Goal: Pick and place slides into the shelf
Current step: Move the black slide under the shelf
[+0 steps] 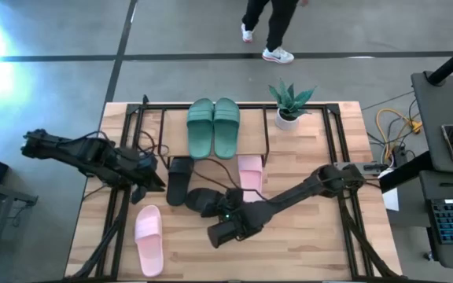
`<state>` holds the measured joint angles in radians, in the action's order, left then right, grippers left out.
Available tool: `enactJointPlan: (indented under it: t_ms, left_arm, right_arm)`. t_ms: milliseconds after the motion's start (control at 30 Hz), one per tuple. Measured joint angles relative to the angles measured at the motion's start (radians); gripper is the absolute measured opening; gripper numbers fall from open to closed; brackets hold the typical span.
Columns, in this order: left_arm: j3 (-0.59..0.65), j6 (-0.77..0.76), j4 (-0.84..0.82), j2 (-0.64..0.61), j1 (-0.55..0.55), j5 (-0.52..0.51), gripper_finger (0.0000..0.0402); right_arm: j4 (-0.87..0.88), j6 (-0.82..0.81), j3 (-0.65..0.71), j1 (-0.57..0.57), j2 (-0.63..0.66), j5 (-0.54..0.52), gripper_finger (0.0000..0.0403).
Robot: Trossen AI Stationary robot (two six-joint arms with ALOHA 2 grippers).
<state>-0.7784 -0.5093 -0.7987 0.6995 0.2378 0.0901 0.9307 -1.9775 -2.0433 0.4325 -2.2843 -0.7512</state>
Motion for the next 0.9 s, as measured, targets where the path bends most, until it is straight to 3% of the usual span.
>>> enactJointPlan:
  t_ms: [133, 267, 400, 567, 700, 900]
  left_arm:
    - [0.0, -0.011, 0.034, 0.088, 0.081, -0.078, 0.0046]
    - [-0.001, -0.063, 0.082, 0.198, 0.171, -0.161, 0.0015]
    - [-0.007, -0.158, 0.118, 0.301, 0.247, -0.244, 0.0002]
    - [-0.006, -0.3, 0.185, 0.406, 0.296, -0.266, 0.0]
    - [-0.006, -0.381, 0.262, 0.483, 0.31, -0.274, 0.0]
    - [-0.007, -0.471, 0.402, 0.585, 0.341, -0.271, 0.0]
  right_arm:
    - [0.157, 0.087, -0.065, 0.014, 0.032, 0.044, 0.0238]
    - [0.353, 0.085, -0.101, 0.033, 0.053, 0.148, 0.0203]
    - [0.405, 0.029, -0.082, 0.063, 0.056, 0.187, 0.0132]
    - [0.4, -0.022, -0.042, 0.08, 0.059, 0.263, 0.0025]
    - [0.401, -0.053, 0.012, 0.075, 0.059, 0.302, 0.0013]
    - [0.392, 0.031, 0.087, 0.045, 0.062, 0.331, 0.0009]
